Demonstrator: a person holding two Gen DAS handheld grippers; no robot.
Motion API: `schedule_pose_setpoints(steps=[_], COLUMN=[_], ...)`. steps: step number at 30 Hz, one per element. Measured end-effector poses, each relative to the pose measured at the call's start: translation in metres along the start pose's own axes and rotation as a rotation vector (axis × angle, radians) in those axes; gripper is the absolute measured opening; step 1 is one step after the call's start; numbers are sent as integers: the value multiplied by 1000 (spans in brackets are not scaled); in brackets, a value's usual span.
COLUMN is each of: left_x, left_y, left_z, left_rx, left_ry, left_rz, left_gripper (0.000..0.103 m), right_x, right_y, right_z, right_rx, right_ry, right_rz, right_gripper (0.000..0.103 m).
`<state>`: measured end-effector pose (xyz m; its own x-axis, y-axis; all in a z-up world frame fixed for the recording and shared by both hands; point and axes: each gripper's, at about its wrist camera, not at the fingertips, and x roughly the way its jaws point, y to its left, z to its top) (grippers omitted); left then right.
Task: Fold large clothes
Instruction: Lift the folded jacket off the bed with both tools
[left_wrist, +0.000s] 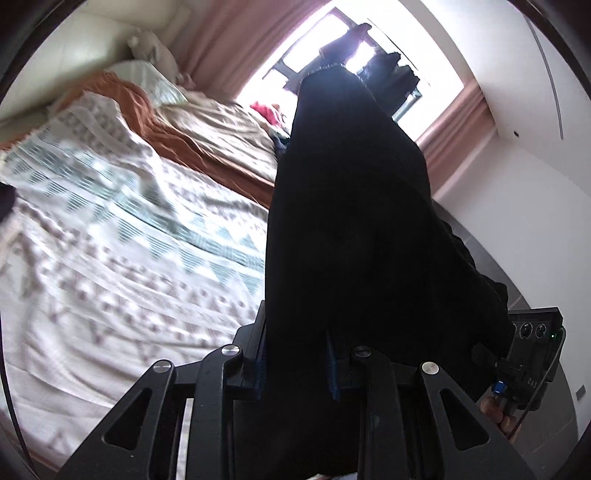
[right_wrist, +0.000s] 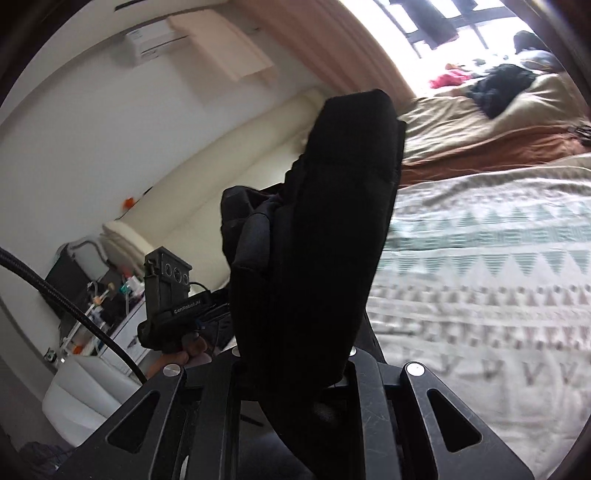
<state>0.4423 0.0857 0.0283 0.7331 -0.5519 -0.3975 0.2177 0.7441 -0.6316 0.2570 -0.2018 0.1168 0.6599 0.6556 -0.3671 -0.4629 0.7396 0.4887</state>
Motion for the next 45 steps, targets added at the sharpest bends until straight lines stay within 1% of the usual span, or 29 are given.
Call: schedule_pose_setpoints(steps=[2,3,4,8,12,15,20,21,22,24,29,36,41,45], left_x=[-22,-29,-46,-92,-136,-173,-222,-233,-241,-261,-296,-343,-361,-360], left_y=[15,20,28,58,80,104,141,149,152,166,193,215,226,244], left_z=[9,12,14,31,44,52,69,73,75,80,92,112,126,137], left_rx=[0,1,0,1,7,-3,-15,-15,-15,-22,-18,-6,-3,-8], left_ry=[-27,-39,-57,-107,-151,-185,-224,-233,-241,-257,-284,-314,-323,-316], left_rz=[24,34,48,93,152,190,248,267,280,304,373,491,559,607], left_gripper=[26,26,26,26,25,25,23,23,23,22,22,22,21,21], right_x=[33,43,57,110,163,200,264,282,292,314,376,438,484,517], right_y=[21,27,39,81,103,130,173,173,167,179,217,233,242,237], right_z=[5,6,7,9,21,25,30,35,41,42,46,46,42,43], right_rx=[-19,-26,-35,-72,-103,-120,-150,-151,-152,-165,-196,-188,-132,-94], right_ry=[27,36,47,71,94,123,164,173,180,197,224,267,325,348], right_rz=[25,32,45,99,151,188,243,252,260,275,308,369,428,451], right_gripper=[12,12,12,12,12,12,12,12,12,12,12,12,12,12])
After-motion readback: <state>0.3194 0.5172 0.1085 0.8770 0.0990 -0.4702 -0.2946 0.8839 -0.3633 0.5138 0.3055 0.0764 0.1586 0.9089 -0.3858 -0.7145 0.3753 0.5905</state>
